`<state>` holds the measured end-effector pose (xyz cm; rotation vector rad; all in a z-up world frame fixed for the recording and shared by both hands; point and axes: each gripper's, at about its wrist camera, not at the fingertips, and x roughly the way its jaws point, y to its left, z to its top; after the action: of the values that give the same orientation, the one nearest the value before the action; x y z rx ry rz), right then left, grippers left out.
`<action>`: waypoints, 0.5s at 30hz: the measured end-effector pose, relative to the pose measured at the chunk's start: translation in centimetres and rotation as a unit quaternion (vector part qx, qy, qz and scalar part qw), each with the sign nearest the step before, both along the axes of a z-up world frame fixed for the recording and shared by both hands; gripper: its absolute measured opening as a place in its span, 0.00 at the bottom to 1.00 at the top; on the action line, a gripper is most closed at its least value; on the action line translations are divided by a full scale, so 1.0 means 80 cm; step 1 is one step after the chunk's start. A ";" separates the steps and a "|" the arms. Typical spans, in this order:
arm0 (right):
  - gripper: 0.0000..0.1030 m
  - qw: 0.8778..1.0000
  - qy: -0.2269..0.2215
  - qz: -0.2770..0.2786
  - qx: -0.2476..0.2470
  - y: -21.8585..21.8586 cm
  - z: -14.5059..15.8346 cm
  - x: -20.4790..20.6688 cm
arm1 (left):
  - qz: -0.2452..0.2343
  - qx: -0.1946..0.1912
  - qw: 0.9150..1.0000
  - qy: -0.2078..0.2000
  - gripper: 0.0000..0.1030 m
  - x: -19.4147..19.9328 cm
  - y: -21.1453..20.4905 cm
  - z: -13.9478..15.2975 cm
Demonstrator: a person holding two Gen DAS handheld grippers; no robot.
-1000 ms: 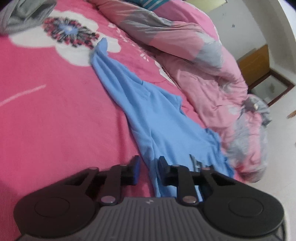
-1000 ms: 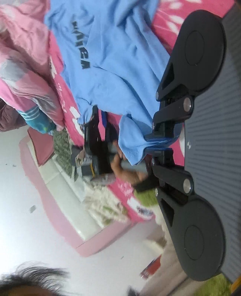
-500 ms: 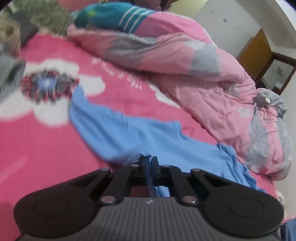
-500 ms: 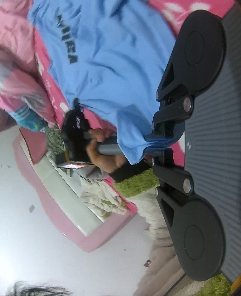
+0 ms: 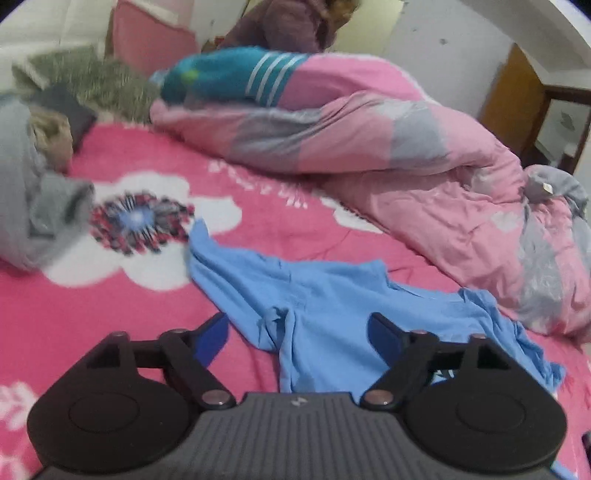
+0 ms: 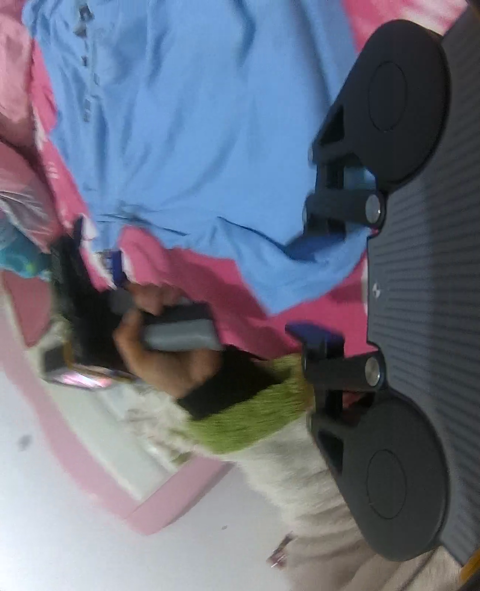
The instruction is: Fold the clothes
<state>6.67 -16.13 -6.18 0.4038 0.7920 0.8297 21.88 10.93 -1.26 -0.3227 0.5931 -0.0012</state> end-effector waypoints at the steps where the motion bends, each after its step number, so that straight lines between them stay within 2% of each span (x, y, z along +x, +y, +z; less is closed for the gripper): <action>1: 0.51 1.000 -0.002 -0.015 0.008 -0.013 0.006 -0.009 | 0.001 0.005 1.000 -0.004 0.86 -0.008 -0.001 0.005; 4: 0.52 0.997 -0.001 -0.064 0.031 -0.054 0.021 -0.036 | 0.007 0.023 1.000 -0.011 0.87 -0.034 -0.004 0.024; 6: 0.53 0.994 -0.008 -0.102 0.048 -0.086 0.036 -0.056 | 0.001 0.031 0.999 -0.013 0.87 -0.072 -0.016 0.046; 10: 0.58 0.980 -0.036 -0.168 0.096 -0.134 0.061 -0.110 | -0.079 0.020 0.995 -0.053 0.93 -0.166 -0.053 0.079; 15: 0.59 0.968 -0.072 -0.215 0.110 -0.164 0.080 -0.159 | -0.150 0.012 0.986 -0.078 0.94 -0.264 -0.104 0.101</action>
<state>-6.01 -29.21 0.19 0.6784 0.4523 0.5312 0.75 2.60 6.85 -0.2056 0.4815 -0.3066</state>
